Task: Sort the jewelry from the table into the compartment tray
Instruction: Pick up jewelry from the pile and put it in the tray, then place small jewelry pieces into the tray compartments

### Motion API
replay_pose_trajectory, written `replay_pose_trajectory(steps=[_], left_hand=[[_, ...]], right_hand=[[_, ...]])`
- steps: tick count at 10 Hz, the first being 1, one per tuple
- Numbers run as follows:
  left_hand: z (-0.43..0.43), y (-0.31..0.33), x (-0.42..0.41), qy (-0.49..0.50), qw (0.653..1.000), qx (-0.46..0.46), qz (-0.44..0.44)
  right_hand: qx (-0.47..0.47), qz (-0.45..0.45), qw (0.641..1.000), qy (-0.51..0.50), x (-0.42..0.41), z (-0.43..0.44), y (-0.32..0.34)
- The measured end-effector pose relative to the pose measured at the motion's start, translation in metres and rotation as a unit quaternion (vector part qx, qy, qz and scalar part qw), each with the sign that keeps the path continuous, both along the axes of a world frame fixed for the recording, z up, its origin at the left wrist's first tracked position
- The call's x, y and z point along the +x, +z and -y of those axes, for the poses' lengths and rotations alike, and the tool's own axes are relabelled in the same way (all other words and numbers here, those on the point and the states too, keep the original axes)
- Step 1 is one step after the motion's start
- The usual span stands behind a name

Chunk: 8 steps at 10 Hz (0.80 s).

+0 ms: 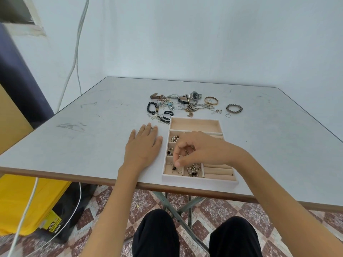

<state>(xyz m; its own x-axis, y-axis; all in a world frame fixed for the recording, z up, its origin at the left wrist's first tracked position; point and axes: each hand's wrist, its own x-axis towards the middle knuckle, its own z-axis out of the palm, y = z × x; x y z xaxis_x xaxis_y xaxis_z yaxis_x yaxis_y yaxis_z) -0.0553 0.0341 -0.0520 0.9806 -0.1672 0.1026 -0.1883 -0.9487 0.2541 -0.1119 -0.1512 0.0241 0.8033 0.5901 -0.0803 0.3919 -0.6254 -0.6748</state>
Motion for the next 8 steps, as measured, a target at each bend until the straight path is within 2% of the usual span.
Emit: replay_pose_trajectory(steps=[4, 6, 8], left_hand=[[0.0, 0.0, 0.0, -0.001, 1.0, -0.007, -0.003], [0.0, 0.0, -0.002, 0.0, 1.0, -0.013, 0.001], [-0.001, -0.001, -0.001, -0.002, 1.0, -0.011, 0.005]], right_hand=[[-0.097, 0.101, 0.989, -0.044, -0.002, -0.017, -0.008], [-0.101, 0.104, 0.989, -0.032, -0.002, -0.018, -0.008], [-0.047, 0.077, 0.996, -0.018, 0.002, -0.01, -0.013]])
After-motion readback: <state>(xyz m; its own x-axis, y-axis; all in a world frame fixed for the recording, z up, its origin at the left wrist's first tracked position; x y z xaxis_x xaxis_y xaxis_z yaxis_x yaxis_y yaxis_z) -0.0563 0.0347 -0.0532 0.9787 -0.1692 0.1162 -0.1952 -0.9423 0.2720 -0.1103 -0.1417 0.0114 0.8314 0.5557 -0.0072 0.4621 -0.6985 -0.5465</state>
